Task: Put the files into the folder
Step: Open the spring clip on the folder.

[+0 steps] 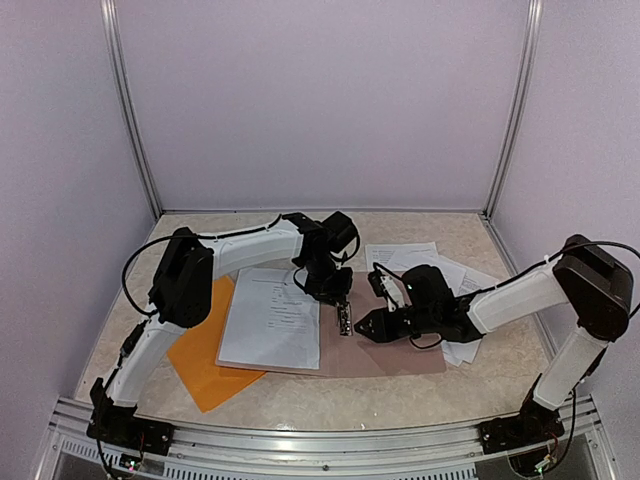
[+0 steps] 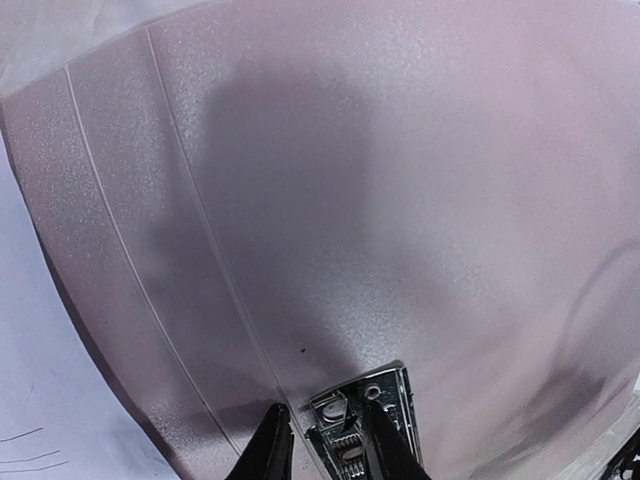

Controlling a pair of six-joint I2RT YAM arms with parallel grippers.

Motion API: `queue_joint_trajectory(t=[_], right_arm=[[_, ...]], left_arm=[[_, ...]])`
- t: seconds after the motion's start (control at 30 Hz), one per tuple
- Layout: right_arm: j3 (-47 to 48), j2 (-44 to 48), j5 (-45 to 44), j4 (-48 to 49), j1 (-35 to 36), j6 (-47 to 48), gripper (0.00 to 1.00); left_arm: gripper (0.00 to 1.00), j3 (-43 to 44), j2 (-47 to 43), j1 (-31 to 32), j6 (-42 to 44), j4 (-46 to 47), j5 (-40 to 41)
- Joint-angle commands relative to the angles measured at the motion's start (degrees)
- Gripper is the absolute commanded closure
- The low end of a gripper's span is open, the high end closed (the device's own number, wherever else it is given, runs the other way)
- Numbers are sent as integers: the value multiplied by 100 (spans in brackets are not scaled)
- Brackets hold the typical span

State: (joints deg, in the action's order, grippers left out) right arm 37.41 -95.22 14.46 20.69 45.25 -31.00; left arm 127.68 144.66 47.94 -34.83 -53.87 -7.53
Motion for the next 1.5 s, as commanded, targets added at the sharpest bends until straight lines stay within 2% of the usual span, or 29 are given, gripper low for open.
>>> queue_joint_trajectory(t=[0.0,0.57,0.9,1.47], right_arm=[[-58,-210,192,464,155,-193,73],[-129,-728,95,1046,310,-950,77],[-86,-1122,220,1795,314,-1529,77],[271,-1368,-172,1484,301,-1786,78]], left_arm=[[78,-336,359,31,-142,-213,368],[84,-1247,89,75,-489,551,371],[86,-1457,-15,92,-499,703,374],[88,-1676,-175,136,-472,817,434]])
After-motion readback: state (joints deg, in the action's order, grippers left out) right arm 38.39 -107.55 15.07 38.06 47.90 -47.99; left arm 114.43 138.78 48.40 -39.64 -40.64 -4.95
